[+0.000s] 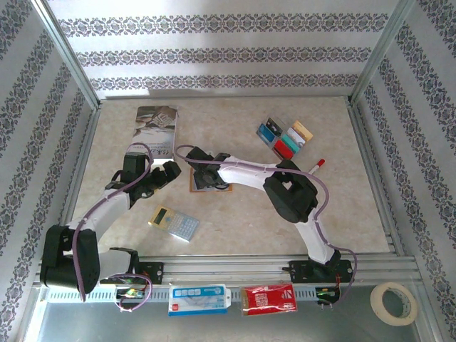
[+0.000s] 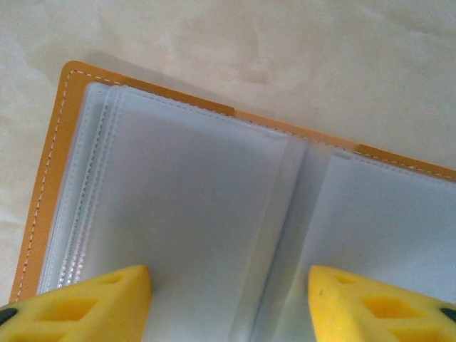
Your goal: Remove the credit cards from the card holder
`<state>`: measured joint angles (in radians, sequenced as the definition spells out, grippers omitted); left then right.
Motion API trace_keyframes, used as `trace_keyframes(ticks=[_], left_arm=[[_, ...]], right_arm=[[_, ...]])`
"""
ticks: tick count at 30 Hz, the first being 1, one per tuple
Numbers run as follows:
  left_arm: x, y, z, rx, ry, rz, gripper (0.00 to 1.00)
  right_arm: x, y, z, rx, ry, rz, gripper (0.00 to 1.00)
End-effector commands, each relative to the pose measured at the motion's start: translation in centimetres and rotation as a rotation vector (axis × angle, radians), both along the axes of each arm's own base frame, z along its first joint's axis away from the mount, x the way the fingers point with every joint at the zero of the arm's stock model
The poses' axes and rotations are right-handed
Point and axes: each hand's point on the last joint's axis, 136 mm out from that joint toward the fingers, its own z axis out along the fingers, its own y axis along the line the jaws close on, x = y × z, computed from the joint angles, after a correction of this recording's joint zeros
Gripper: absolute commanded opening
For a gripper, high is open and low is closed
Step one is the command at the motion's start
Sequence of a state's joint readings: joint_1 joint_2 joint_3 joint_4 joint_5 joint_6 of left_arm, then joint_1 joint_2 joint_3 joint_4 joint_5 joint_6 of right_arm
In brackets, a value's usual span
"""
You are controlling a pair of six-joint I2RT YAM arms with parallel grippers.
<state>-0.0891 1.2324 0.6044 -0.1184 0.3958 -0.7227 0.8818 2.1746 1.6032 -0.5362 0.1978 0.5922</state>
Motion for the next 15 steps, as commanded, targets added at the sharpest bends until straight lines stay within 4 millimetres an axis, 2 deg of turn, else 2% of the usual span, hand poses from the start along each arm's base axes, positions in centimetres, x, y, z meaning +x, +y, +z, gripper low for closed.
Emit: trace_keyframes(ticks=[1,7,12,15], left_arm=[[0.9,0.0,1.1,-0.013,-0.039,-0.016,1.00],[0.9,-0.6,1.0,-0.038,-0.035,-0.041,0.98],[0.6,-1.1,0.6,-0.044,-0.011,-0.057,0.91],[0.4,-1.6,0.4,-0.044,-0.004,-0.066,0.88]], right_arm=[[-2.8,-3.0,-3.7,-0.137,0.097,0.010,0.56],[-5.5,-4.9,-5.3,-0.128,0.166,-0.003,0.50],[-7.5,-5.6,-5.7,-0.083,0.221,-0.011,0.46],[-7.8,-5.7,-5.6,-0.067,0.225,-0.010,0.45]])
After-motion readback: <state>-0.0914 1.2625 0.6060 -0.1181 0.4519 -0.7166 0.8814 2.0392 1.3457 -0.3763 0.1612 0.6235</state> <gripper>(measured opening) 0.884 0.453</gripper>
